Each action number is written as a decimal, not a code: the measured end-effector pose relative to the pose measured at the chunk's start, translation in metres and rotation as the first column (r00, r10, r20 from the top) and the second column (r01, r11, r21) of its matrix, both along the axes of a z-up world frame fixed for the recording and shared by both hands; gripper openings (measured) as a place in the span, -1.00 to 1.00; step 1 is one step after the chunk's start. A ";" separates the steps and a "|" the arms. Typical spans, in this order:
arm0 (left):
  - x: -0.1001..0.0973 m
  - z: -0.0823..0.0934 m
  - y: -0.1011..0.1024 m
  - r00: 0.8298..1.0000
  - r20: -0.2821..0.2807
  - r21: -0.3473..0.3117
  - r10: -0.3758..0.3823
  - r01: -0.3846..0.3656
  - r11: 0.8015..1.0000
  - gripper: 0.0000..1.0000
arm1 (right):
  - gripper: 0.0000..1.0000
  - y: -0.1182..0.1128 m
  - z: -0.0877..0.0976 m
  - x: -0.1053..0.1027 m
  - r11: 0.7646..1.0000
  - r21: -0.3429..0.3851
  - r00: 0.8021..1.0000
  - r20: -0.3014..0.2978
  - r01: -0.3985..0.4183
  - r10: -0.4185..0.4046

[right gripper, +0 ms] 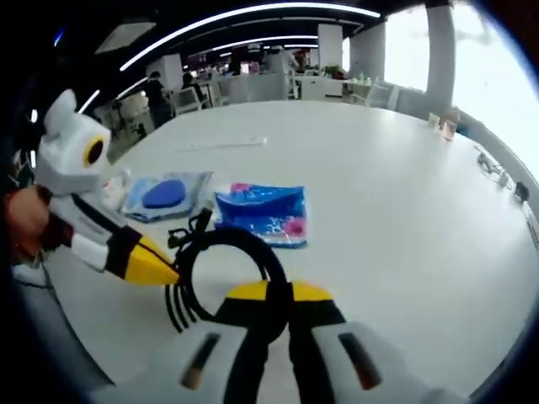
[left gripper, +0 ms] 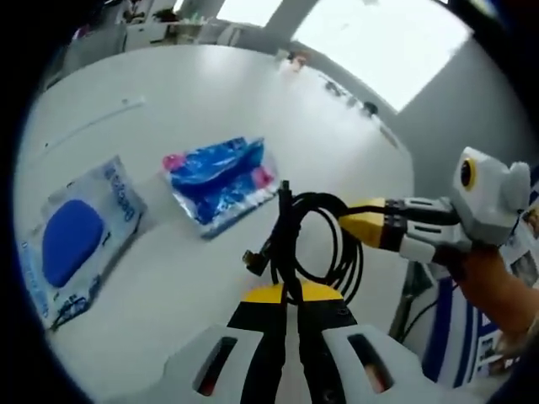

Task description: Arrange the tabletop items into an orderly group along one side of the table until the central work area is clear of visible clutter.

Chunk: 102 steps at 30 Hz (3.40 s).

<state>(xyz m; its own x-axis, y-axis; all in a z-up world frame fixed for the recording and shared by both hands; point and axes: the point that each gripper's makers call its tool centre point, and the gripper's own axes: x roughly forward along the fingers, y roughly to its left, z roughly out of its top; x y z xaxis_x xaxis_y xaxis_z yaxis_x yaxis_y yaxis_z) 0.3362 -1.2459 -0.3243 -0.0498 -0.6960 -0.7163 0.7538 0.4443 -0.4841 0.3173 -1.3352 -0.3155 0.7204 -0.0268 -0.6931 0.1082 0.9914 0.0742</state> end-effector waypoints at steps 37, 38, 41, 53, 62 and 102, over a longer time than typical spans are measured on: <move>0.003 -0.034 -0.005 0.991 -0.130 0.046 0.023 -0.017 0.999 -1.00 | -0.92 -0.006 -0.041 0.001 1.000 0.014 0.994 -0.108 0.015 -0.014; 0.003 -0.035 -0.005 0.991 -0.135 0.047 0.026 -0.020 0.999 -1.00 | -0.92 -0.006 -0.042 0.001 1.000 0.014 0.994 -0.110 0.015 -0.013; 0.003 -0.036 -0.005 0.989 -0.144 0.049 0.032 -0.025 0.998 -1.00 | -0.91 -0.006 -0.043 0.002 1.000 0.014 0.993 -0.113 0.016 -0.015; 0.002 -0.041 -0.005 0.981 -0.188 0.047 0.054 -0.045 0.998 -0.99 | -0.91 -0.006 -0.050 0.001 1.000 0.011 0.992 -0.129 0.016 -0.014; 0.001 -0.041 -0.005 0.976 -0.207 0.037 0.065 -0.059 0.998 -0.99 | -0.90 -0.007 -0.050 0.001 1.000 0.007 0.992 -0.128 0.017 -0.016; 0.000 -0.038 -0.005 0.979 -0.198 -0.022 0.045 -0.051 0.998 -0.81 | -0.73 -0.007 -0.051 0.002 1.000 -0.028 0.993 -0.115 -0.005 0.002</move>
<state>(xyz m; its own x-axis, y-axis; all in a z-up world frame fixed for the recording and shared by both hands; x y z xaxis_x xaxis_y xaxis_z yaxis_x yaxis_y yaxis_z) 0.3365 -1.2514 -0.3618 -0.1546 -0.7200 -0.6765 0.6201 0.4623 -0.6338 0.3189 -1.3426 -0.3660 0.6360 -0.0447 -0.7704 0.1110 0.9932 0.0339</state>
